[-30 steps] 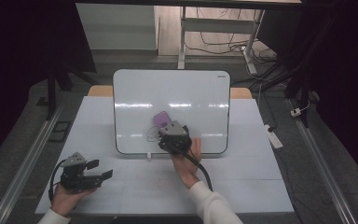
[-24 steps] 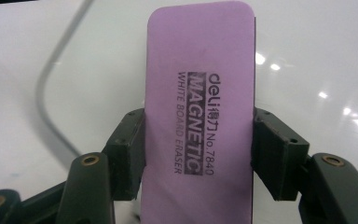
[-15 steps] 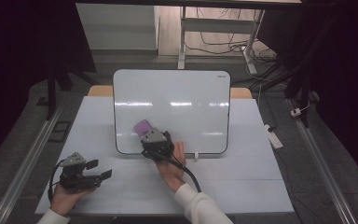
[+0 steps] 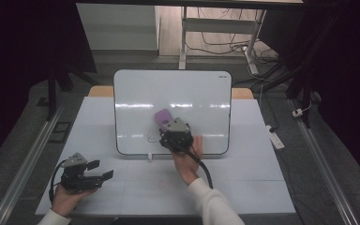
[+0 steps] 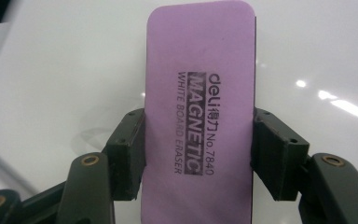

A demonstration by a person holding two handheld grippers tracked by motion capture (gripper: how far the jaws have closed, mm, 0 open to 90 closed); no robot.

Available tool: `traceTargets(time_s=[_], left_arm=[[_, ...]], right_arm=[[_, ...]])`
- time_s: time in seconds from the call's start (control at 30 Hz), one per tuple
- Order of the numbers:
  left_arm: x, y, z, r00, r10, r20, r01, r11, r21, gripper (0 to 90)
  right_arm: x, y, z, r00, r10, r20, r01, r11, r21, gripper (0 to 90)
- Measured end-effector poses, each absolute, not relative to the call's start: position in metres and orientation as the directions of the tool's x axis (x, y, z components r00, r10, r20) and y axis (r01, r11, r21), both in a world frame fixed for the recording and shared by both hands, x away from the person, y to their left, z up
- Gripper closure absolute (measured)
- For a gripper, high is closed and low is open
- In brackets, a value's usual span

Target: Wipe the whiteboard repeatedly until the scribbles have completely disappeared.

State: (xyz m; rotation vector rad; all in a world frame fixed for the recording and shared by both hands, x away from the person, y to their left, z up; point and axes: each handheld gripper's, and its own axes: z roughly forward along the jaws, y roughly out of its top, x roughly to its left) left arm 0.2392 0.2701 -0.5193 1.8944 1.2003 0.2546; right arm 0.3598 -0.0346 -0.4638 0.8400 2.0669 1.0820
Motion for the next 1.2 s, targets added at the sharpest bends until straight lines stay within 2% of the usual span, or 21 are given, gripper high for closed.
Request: traceTargets(time_s=[0.2,0.3,0.33,0.47,0.67,0.8,0.87,1.0,1.2], left_arm=[[0.238,0.272,-0.520,0.514,0.817,-0.261,0.643,-0.166,0.747,21.9],[0.238,0.274,-0.519,0.514,0.817,-0.259,0.640,-0.165,0.750,21.9],[0.238,0.274,-0.520,0.513,0.818,-0.261,0.642,-0.164,0.749,21.9],[0.238,0.275,-0.520,0.510,0.819,-0.262,0.642,-0.160,0.750,21.8],[0.239,0.274,-0.519,0.510,0.818,-0.264,0.641,-0.158,0.751,21.8],[0.239,0.273,-0.518,0.511,0.816,-0.270,0.642,-0.153,0.751,21.8],[0.240,0.273,-0.518,0.512,0.815,-0.270,0.642,-0.155,0.751,21.8],[0.240,0.272,-0.518,0.513,0.816,-0.268,0.642,-0.157,0.751,21.7],[0.240,0.274,-0.519,0.510,0.817,-0.271,0.644,-0.153,0.750,21.7]], right_arm=[[0.341,0.025,-0.486,-0.691,0.678,-0.249,0.198,0.510,0.837,40.5],[0.336,0.033,-0.491,-0.695,0.658,-0.290,0.169,0.542,0.823,40.5],[0.337,0.031,-0.490,-0.703,0.657,-0.274,0.181,0.537,0.824,40.5],[0.338,0.006,-0.488,-0.674,0.677,-0.296,0.194,0.549,0.813,40.5],[0.341,-0.064,-0.483,-0.563,0.757,-0.331,0.241,0.534,0.811,40.4],[0.349,-0.113,-0.476,-0.480,0.833,-0.275,0.300,0.450,0.841,40.4],[0.351,-0.122,-0.474,-0.467,0.847,-0.253,0.315,0.427,0.848,40.4],[0.350,-0.102,-0.475,-0.486,0.833,-0.264,0.293,0.440,0.849,40.5],[0.344,-0.036,-0.483,-0.591,0.758,-0.274,0.233,0.486,0.842,40.5]])
